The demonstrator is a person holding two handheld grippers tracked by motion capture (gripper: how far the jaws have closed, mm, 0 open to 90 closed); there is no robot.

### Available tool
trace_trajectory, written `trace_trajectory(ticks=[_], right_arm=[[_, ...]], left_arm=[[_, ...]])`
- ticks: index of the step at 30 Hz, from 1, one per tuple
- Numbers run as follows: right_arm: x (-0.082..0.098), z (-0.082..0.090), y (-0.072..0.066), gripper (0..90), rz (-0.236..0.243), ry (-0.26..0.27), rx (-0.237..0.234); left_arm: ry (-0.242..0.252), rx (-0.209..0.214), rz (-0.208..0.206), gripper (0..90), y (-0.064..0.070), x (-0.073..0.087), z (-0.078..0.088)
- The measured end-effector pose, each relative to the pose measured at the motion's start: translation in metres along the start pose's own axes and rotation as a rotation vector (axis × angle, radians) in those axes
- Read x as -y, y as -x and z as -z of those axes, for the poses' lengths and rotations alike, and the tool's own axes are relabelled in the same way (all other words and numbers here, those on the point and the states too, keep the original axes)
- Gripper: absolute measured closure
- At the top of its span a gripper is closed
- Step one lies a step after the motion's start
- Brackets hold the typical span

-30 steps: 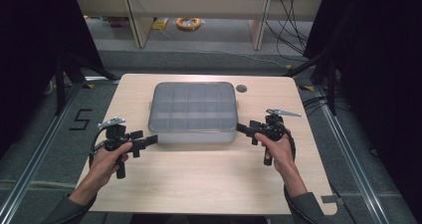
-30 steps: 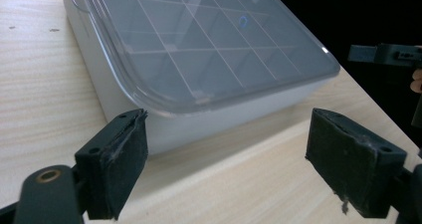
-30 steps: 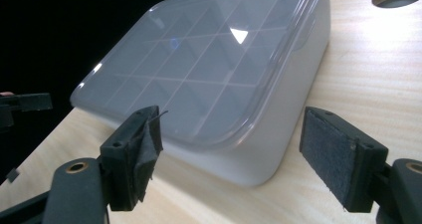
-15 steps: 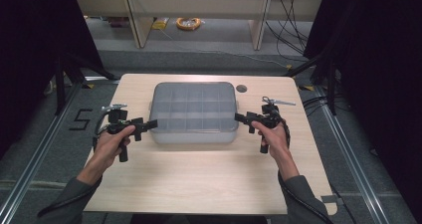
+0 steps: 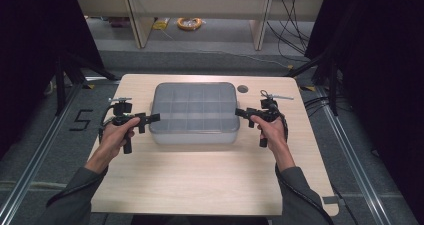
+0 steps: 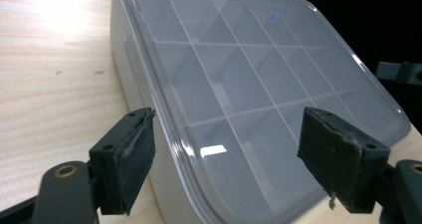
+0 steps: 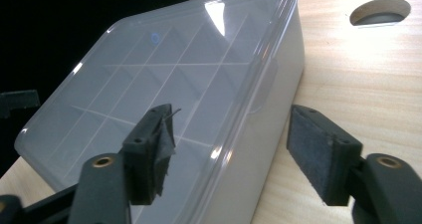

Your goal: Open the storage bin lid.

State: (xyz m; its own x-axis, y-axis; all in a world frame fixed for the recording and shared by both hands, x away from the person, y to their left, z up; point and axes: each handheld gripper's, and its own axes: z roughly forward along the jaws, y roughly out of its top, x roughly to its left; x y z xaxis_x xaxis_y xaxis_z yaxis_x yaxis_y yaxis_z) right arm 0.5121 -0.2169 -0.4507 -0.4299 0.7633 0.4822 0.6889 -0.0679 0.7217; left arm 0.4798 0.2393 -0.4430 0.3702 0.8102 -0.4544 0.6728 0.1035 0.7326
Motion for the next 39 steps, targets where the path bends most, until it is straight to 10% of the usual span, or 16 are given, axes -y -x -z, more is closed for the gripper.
trace_trajectory(ticks=[10, 15, 18, 22, 25, 26, 32, 35, 36, 39], right_arm=[[-0.009, -0.019, 0.006, 42.6, 0.036, -0.006, 0.015], [-0.01, -0.023, 0.0, 43.6, -0.047, -0.028, 0.015], [-0.012, -0.026, 0.006, 43.7, 0.017, -0.009, 0.023], [-0.014, -0.026, 0.002, 44.2, -0.065, -0.034, 0.012], [-0.015, -0.029, 0.009, 44.5, 0.001, -0.022, 0.013], [-0.015, -0.031, 0.005, 44.8, -0.061, -0.037, 0.015], [-0.016, -0.035, 0.011, 46.1, -0.023, -0.026, 0.028], [-0.014, -0.036, 0.007, 47.7, -0.093, -0.054, 0.011], [-0.015, -0.038, 0.012, 51.1, -0.02, -0.025, 0.015], [-0.015, -0.038, 0.011, 51.4, -0.016, -0.03, 0.006]], left_arm=[[-0.027, -0.053, 0.02, 23.9, -0.01, -0.014, -0.015], [-0.052, -0.061, 0.019, 26.5, -0.014, -0.018, -0.021], [-0.037, -0.053, 0.052, 27.8, -0.017, -0.02, -0.027], [-0.056, -0.062, 0.063, 31.1, -0.024, -0.02, -0.033], [-0.049, -0.063, 0.079, 34.3, -0.028, -0.021, -0.038], [-0.048, -0.063, 0.083, 34.9, -0.029, -0.021, -0.04], [-0.051, -0.058, 0.094, 37.0, -0.032, -0.022, -0.045], [-0.058, -0.054, 0.09, 38.5, -0.03, -0.024, -0.046], [-0.054, -0.045, 0.1, 42.7, -0.029, -0.026, -0.048], [-0.064, -0.05, 0.099, 44.4, -0.029, -0.026, -0.049]])
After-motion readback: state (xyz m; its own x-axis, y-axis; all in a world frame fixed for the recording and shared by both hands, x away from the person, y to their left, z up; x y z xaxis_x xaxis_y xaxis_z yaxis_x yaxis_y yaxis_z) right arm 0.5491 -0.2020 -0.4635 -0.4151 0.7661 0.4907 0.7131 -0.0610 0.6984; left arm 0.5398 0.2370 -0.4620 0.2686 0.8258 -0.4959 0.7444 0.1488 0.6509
